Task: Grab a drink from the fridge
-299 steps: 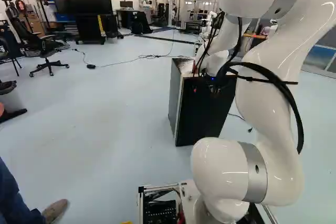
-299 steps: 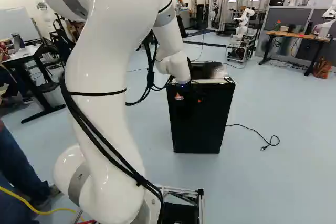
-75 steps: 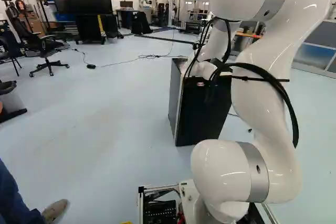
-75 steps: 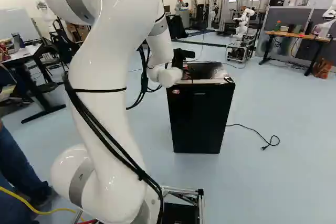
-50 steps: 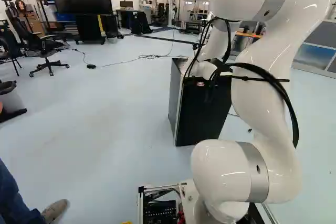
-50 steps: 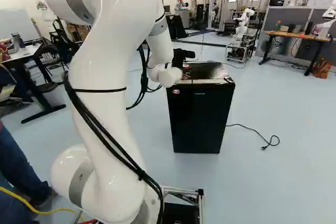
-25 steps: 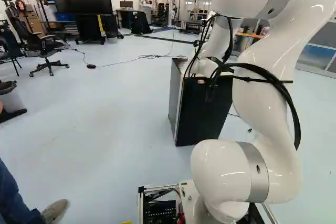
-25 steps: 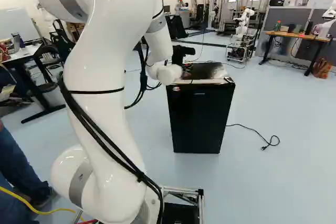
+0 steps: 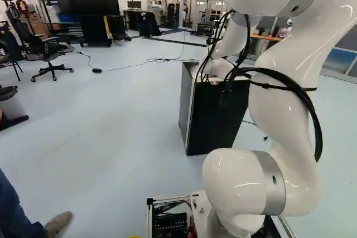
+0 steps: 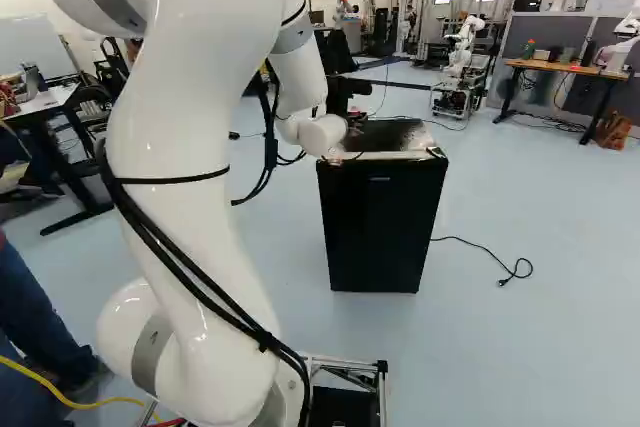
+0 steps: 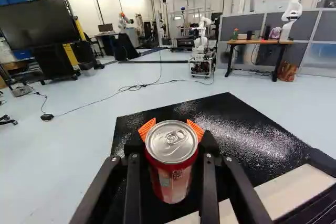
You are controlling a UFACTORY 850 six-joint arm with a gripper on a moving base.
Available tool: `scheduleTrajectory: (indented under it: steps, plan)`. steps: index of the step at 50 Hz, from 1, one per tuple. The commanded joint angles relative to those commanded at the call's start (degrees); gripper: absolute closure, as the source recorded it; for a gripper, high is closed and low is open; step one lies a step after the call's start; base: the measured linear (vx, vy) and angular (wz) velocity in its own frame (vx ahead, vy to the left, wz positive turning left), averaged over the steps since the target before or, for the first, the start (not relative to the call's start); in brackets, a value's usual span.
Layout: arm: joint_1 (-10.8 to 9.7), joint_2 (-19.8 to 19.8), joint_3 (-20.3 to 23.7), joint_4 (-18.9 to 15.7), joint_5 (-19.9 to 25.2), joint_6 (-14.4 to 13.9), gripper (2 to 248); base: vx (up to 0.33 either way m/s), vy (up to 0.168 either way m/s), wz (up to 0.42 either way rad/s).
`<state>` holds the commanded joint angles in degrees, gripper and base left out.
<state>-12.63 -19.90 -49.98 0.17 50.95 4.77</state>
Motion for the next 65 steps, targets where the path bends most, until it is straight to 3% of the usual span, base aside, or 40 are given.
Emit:
scheduleTrajectory:
  steps: [33,65]
  plan:
    - [0.60,1.82,2.12,-0.01,-0.05,-0.23,152,0.000,0.000,0.000]
    - [3.03,8.69,10.76,-0.04,-0.23,-1.14,152,0.000,0.000,0.000]
